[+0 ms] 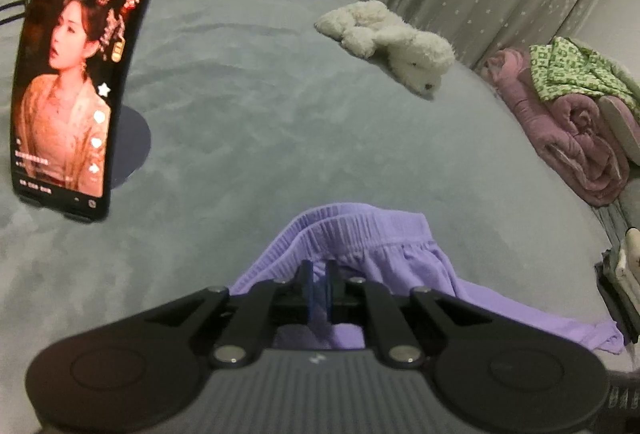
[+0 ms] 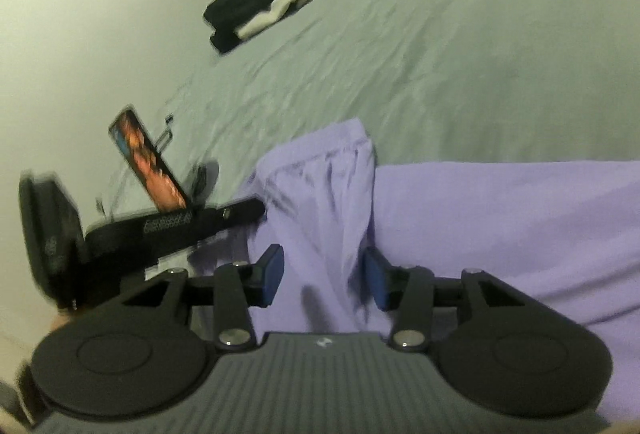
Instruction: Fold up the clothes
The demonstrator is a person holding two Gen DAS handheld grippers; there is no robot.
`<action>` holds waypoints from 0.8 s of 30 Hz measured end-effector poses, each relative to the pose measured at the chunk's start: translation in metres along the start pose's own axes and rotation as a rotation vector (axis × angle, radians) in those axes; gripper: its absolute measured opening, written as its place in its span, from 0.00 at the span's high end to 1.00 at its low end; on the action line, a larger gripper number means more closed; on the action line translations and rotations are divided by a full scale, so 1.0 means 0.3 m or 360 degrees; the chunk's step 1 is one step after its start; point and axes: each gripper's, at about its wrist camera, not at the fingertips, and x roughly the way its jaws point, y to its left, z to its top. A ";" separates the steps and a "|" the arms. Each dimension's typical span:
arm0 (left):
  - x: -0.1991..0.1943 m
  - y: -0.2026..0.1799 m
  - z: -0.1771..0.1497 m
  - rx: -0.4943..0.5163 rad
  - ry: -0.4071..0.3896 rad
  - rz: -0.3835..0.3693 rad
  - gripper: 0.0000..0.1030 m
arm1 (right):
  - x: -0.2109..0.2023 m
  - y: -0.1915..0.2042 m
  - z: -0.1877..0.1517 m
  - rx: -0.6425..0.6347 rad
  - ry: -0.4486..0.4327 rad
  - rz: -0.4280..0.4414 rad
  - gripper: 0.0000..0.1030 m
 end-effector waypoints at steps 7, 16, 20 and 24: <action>-0.008 0.034 0.000 -0.0048 0.0034 -0.0053 0.94 | 0.057 -0.031 0.017 0.0187 -0.0098 0.0090 0.53; -0.014 0.074 0.002 -0.0052 0.0116 -0.0100 0.94 | 0.079 0.031 0.004 0.0043 -0.0169 0.0094 0.82; -0.025 0.093 0.000 -0.0083 0.0129 -0.0107 0.94 | 0.046 0.100 -0.012 -0.0168 -0.0225 0.0071 0.83; -0.036 0.098 -0.010 -0.0088 0.0144 -0.0108 0.94 | 0.014 0.189 -0.048 -0.0468 -0.0251 0.0055 0.83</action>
